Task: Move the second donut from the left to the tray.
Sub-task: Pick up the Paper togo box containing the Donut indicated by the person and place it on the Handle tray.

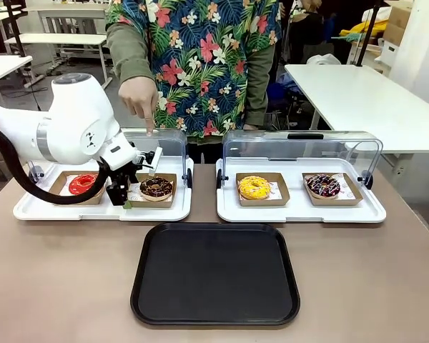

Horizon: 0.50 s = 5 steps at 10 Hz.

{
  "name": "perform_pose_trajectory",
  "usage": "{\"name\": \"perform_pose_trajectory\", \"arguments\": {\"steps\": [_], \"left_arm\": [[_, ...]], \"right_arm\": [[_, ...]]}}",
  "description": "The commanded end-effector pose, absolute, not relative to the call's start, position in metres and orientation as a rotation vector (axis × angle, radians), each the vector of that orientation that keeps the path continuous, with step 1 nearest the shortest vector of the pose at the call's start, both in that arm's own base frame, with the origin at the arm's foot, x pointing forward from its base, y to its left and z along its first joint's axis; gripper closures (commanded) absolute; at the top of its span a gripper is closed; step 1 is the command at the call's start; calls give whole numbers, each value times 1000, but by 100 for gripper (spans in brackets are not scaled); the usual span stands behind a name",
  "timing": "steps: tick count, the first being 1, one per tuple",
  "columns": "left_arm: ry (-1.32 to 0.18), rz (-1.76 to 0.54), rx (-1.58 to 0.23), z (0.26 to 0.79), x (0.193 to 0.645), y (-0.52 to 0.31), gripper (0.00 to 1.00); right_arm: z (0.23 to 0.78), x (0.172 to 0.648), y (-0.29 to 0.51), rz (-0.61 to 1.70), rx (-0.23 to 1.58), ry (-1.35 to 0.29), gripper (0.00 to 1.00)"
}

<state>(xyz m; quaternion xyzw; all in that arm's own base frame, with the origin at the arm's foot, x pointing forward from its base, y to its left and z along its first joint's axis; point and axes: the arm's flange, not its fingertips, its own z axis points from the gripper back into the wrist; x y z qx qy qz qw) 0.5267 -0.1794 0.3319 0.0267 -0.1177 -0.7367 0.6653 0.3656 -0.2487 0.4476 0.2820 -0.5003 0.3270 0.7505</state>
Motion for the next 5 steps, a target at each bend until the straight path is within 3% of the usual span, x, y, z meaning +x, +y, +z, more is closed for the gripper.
{"name": "perform_pose_trajectory", "arguments": {"steps": [1, 5], "left_arm": [[-277, -1650, 90, 324, 522, -178, 0], [-267, -1661, 93, 316, 522, -180, 0]], "right_arm": [[448, 368, -249, 723, 616, -1134, 0], [448, 368, -249, 723, 616, -1134, 0]]}}
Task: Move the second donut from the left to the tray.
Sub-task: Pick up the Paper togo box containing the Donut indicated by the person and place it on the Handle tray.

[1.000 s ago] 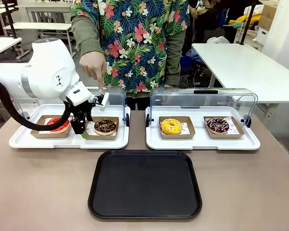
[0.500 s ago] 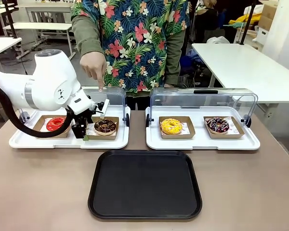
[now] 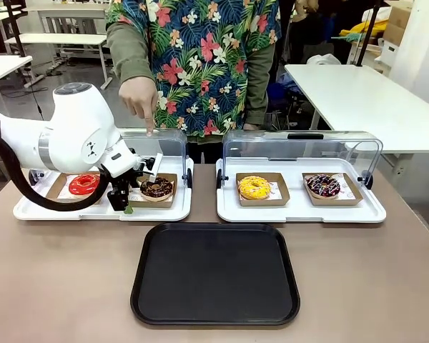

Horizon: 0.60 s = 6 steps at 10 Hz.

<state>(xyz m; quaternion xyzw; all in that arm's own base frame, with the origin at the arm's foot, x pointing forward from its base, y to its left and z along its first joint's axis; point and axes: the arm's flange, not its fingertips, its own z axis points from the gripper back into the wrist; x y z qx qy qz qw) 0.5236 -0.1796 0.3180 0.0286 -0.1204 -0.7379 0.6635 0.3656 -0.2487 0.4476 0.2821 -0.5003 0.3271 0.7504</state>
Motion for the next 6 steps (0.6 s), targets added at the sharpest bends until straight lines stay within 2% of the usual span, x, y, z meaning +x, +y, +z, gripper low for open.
{"name": "perform_pose_trajectory", "arguments": {"steps": [1, 2, 3, 4, 5, 6], "left_arm": [[-264, -1655, 97, 317, 522, -180, 0], [-246, -1648, 96, 318, 521, -180, 58], [-237, -1643, 92, 319, 521, -180, 58], [-228, -1641, 88, 320, 520, -180, 100], [-222, -1643, 86, 320, 520, -180, 62], [-217, -1642, 85, 321, 519, -180, 100]], "right_arm": [[448, 368, -249, 723, 616, -1134, 0], [448, 368, -249, 723, 616, -1134, 0], [448, 368, -249, 723, 616, -1134, 0], [448, 368, -249, 723, 616, -1134, 0], [448, 368, -249, 723, 616, -1134, 0], [448, 368, -249, 723, 616, -1134, 0]]}}
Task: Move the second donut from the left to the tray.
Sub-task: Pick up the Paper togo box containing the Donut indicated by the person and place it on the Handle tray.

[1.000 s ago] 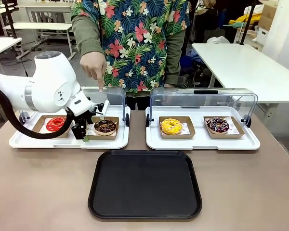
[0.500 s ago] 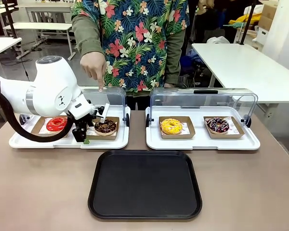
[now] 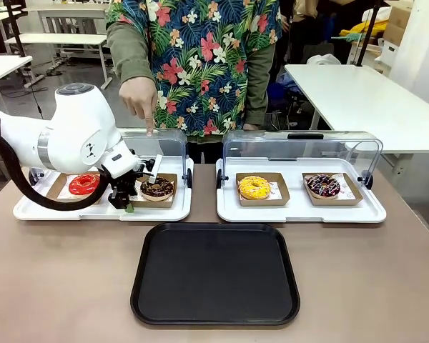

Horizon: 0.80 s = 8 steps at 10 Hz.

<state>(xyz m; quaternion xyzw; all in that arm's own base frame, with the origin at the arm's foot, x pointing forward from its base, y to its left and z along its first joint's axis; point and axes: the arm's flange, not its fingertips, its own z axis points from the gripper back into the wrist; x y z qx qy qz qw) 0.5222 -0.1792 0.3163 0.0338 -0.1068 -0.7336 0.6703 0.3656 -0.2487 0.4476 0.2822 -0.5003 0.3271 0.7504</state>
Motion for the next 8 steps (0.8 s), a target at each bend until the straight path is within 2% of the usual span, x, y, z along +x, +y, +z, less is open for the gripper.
{"name": "perform_pose_trajectory", "arguments": {"steps": [1, 6, 8], "left_arm": [[-208, -1640, 83, 321, 519, -181, 100], [-176, -1634, 68, 323, 520, -182, 100], [-202, -1562, 12, 321, 529, -179, 100]], "right_arm": [[448, 368, -249, 723, 616, -1134, 0], [448, 368, -249, 723, 616, -1134, 0], [448, 368, -249, 723, 616, -1134, 0]]}}
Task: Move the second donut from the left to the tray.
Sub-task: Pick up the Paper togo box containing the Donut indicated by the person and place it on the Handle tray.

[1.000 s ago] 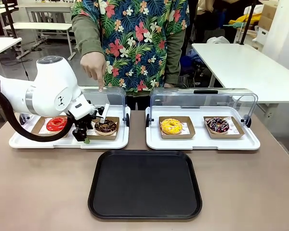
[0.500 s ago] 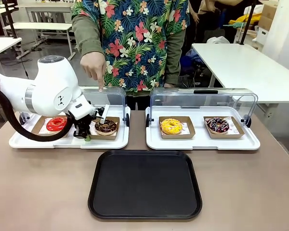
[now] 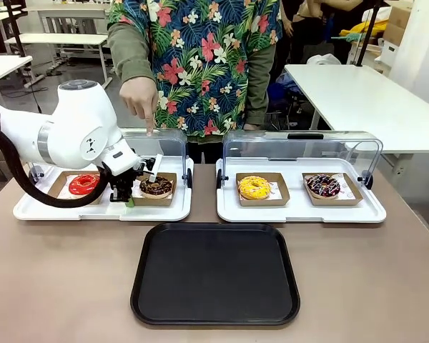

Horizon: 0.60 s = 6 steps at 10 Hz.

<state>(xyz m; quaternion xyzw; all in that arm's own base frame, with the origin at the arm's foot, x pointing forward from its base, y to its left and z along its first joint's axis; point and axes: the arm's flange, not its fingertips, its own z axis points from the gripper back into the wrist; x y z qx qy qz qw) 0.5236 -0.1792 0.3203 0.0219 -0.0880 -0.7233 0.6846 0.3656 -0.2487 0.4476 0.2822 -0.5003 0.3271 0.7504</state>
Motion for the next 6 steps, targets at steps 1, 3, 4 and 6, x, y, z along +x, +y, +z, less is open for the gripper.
{"name": "perform_pose_trajectory", "arguments": {"steps": [1, 3, 4, 6], "left_arm": [[-196, -1643, 60, 320, 522, -180, 100], [-196, -1643, 60, 320, 522, -180, 100], [-196, -1643, 60, 320, 522, -180, 100], [-196, -1633, 54, 321, 523, -182, 98]], "right_arm": [[448, 368, -249, 723, 616, -1134, 0], [448, 368, -249, 723, 616, -1134, 0], [448, 368, -249, 723, 616, -1134, 0], [448, 368, -249, 723, 616, -1134, 0]]}}
